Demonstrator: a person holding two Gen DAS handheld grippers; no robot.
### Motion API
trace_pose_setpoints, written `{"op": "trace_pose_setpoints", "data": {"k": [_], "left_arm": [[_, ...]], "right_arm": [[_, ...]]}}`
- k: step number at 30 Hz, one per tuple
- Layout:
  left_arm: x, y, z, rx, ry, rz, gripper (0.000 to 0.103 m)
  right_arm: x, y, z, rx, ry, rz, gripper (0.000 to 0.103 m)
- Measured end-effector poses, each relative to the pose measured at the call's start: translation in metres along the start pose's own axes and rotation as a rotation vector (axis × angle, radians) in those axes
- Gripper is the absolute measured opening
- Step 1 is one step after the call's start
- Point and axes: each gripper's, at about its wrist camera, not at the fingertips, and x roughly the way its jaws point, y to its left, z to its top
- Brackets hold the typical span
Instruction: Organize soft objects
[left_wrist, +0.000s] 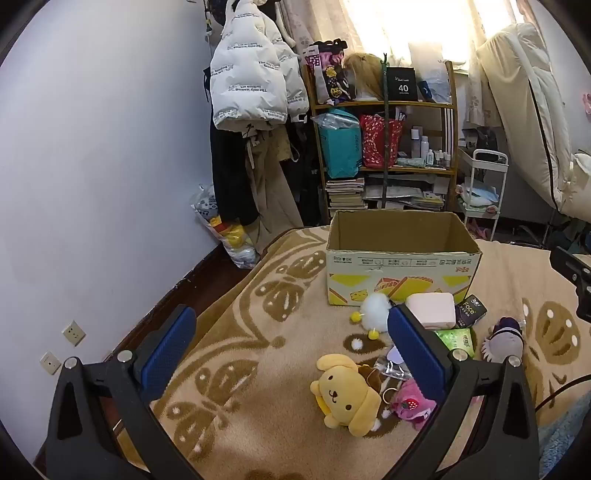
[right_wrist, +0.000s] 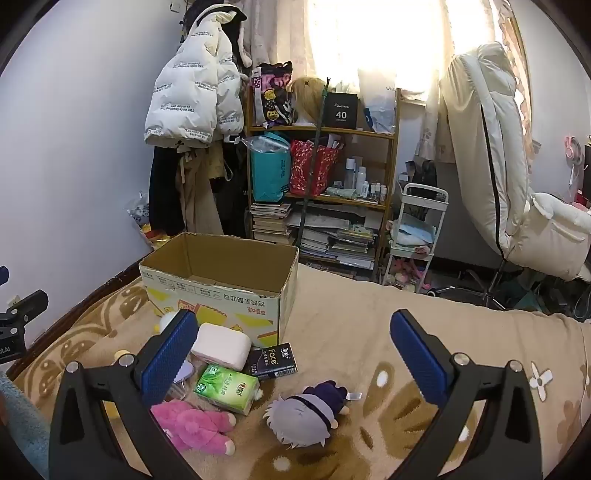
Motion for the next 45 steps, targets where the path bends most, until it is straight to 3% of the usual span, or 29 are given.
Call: {"op": "trace_pose_setpoints", "data": {"k": [45], "left_arm": [[0.0031,0.0018,-0.0022,-0.018,0.014,-0.005,0.102]], "right_arm": [[0.0045,-0.0064,-0.0018,0.006,0.035,-0.026,0.103]]}}
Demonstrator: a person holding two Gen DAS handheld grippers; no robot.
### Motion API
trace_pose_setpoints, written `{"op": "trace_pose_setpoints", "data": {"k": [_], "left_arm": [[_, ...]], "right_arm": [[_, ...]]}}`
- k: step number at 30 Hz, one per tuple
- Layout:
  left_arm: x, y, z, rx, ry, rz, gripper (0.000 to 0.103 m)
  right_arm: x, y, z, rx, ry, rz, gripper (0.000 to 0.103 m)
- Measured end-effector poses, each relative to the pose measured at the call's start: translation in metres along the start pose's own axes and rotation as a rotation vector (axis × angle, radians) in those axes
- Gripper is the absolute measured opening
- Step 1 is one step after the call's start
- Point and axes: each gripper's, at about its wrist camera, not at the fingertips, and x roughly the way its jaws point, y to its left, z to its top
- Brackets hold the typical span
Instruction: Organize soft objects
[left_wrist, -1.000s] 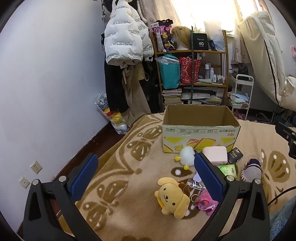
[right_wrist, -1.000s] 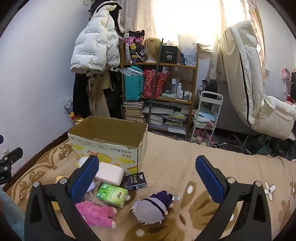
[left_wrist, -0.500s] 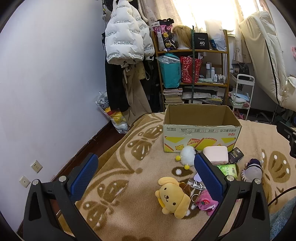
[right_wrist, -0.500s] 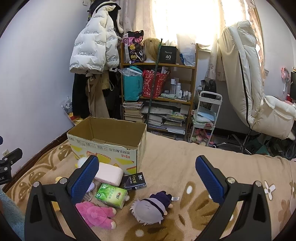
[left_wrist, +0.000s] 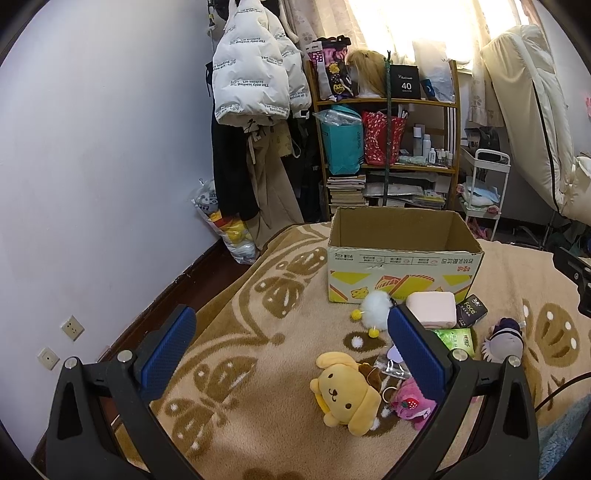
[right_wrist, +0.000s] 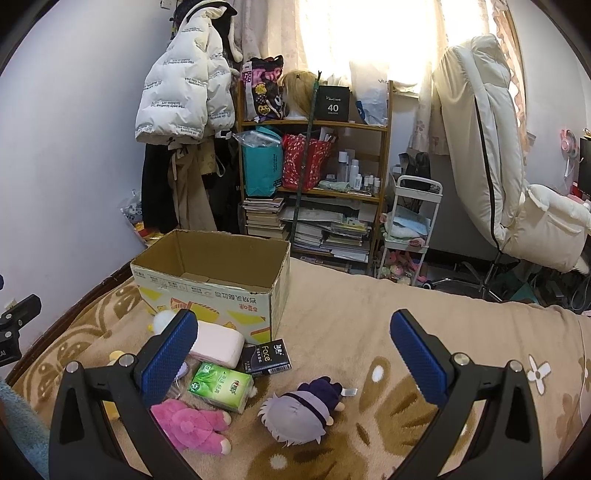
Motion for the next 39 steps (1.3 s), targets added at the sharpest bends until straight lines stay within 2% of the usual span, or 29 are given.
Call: {"op": "trace_pose_setpoints", "data": {"k": [39], "left_arm": [[-0.0003,0.0008,0.0016,0.011,0.002,0.007,0.102]], "right_arm": [[-0.0006,0.0073,-0.0022,0.004,0.007,0.01,0.103]]}}
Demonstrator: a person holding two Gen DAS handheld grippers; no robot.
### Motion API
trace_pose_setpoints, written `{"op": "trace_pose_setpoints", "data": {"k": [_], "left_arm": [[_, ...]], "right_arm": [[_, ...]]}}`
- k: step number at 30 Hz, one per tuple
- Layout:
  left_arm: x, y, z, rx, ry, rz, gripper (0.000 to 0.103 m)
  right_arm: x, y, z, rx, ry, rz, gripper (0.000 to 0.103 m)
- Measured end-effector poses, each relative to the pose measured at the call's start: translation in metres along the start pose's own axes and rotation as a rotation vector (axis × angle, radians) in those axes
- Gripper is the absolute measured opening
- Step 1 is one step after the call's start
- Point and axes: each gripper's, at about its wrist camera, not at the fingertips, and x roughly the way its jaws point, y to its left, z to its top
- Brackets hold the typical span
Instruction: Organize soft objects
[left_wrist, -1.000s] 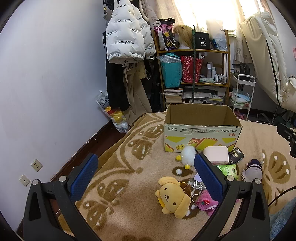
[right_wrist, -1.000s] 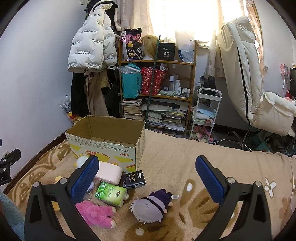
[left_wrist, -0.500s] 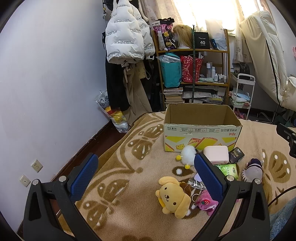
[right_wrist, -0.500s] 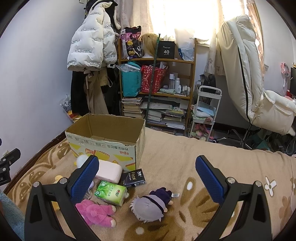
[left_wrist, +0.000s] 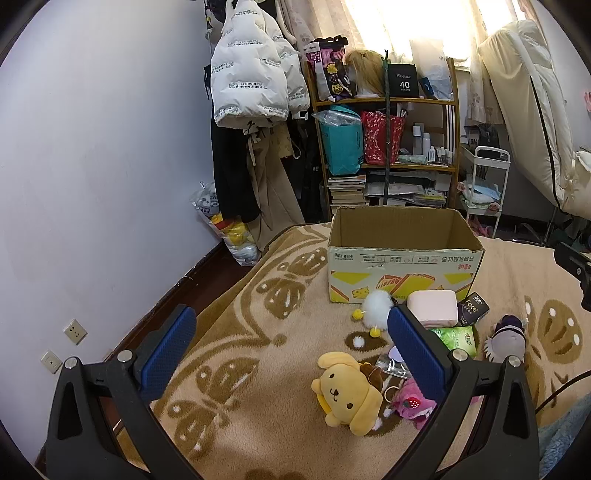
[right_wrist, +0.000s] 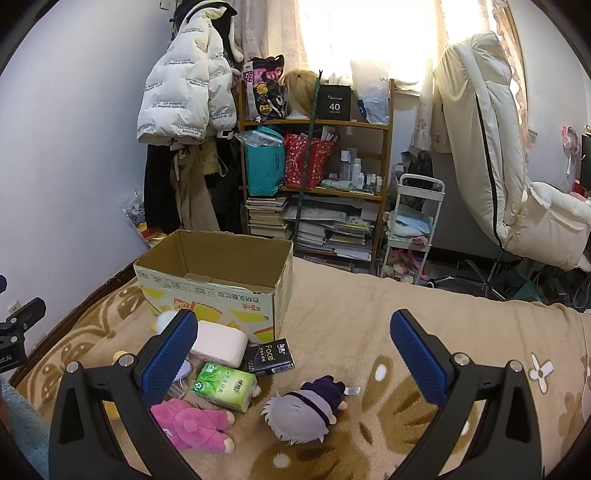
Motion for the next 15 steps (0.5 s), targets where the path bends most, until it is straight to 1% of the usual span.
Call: {"op": "trace_pose_setpoints", "data": {"k": [15], "left_arm": [[-0.0006,-0.0003,-0.0004,0.0,-0.004,0.0,0.102]], "right_arm": [[-0.0006,0.0011,0.0,0.001,0.003,0.002,0.103]]}}
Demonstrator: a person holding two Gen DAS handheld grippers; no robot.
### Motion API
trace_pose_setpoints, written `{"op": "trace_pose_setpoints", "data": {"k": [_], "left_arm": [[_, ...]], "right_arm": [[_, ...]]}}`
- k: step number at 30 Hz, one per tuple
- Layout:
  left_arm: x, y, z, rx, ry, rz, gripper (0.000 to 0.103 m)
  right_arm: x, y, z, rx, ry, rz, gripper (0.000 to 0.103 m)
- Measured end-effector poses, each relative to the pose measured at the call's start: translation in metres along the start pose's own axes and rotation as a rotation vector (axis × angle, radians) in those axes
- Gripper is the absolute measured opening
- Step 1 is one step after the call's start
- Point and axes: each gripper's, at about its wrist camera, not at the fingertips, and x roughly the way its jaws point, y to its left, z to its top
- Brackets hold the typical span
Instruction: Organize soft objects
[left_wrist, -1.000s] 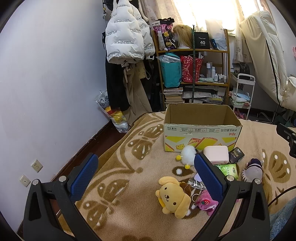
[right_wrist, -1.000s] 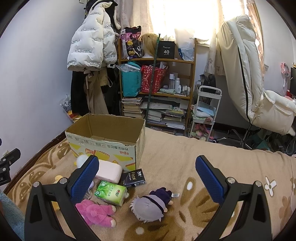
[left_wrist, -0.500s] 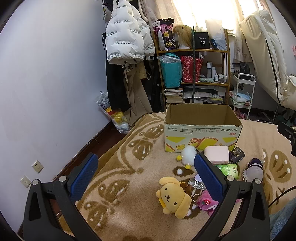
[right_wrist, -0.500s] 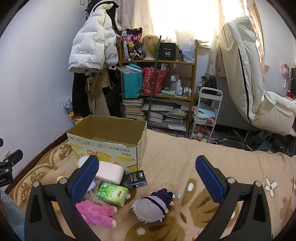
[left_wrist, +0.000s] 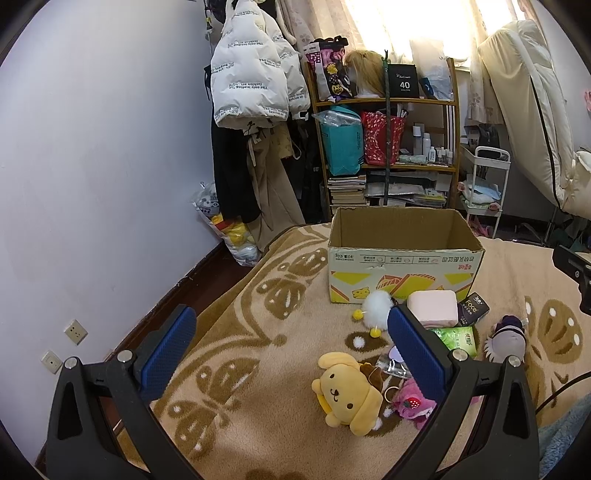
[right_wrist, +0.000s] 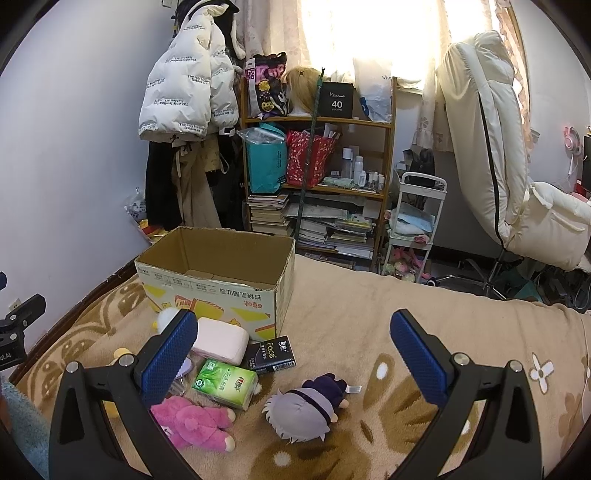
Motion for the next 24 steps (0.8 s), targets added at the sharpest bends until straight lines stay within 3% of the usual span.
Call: {"op": "trace_pose_setpoints", "data": {"k": [11,17,24], "left_arm": [[0.017,-0.003,0.007,0.0,0.047,0.025,0.102],[0.033,0.001,0.018,-0.03,0.115,-0.002,0.102],[0.048,-0.011,0.028,0.003,0.155,-0.007,0.102]], "right_arm": [[0.012,-0.004,-0.002,0.031,0.048,0.015,0.103],[0.022,-0.016,0.006,0.05,0.07,0.034,0.103],[0.039,-0.018,0.01,0.051,0.099,0.037,0.103]]}}
